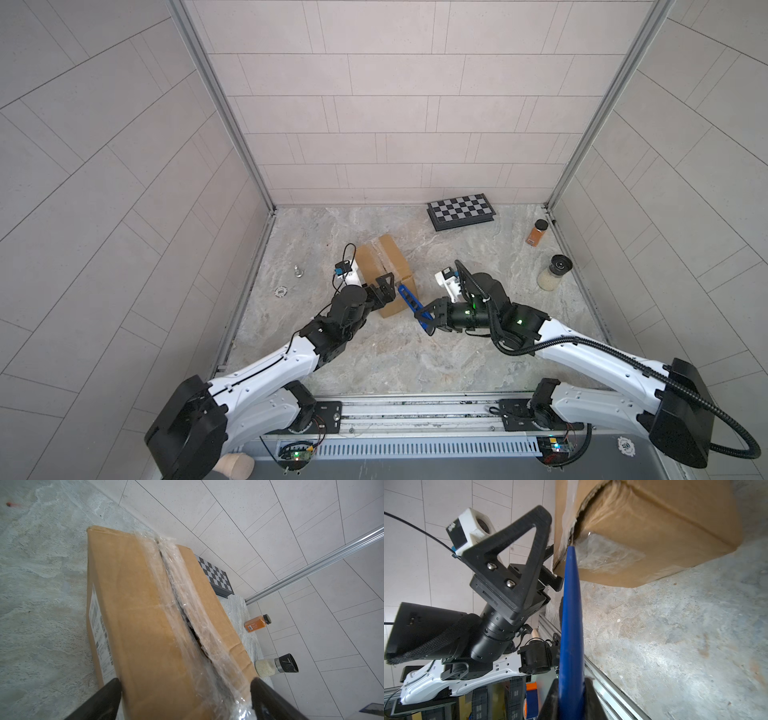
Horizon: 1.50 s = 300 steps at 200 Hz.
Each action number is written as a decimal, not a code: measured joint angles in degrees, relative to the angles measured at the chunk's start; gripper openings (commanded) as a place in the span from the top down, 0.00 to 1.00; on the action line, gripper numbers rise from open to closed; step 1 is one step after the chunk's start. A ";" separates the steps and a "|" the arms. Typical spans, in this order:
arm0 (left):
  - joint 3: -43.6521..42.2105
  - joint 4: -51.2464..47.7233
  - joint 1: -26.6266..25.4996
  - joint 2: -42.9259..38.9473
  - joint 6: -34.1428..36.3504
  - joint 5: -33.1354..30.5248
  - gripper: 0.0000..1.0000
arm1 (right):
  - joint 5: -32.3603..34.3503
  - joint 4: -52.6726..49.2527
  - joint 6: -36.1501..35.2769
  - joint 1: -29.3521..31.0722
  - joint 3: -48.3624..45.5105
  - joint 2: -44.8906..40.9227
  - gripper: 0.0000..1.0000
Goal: Unpack the express box
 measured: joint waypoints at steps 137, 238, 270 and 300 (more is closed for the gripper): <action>0.04 11.21 0.24 4.85 -4.50 3.89 0.00 | 1.57 -3.15 -3.17 1.84 2.49 5.42 1.00; 0.02 11.23 0.63 4.72 -2.97 4.35 0.00 | -3.32 12.37 5.57 0.46 -4.87 2.71 1.00; 0.02 11.26 1.09 5.29 -3.06 4.35 0.00 | -3.13 14.19 5.57 1.62 -4.87 5.57 1.00; 0.02 11.30 1.22 5.79 -3.13 4.35 0.00 | -3.85 14.40 5.62 2.23 -4.87 7.63 1.00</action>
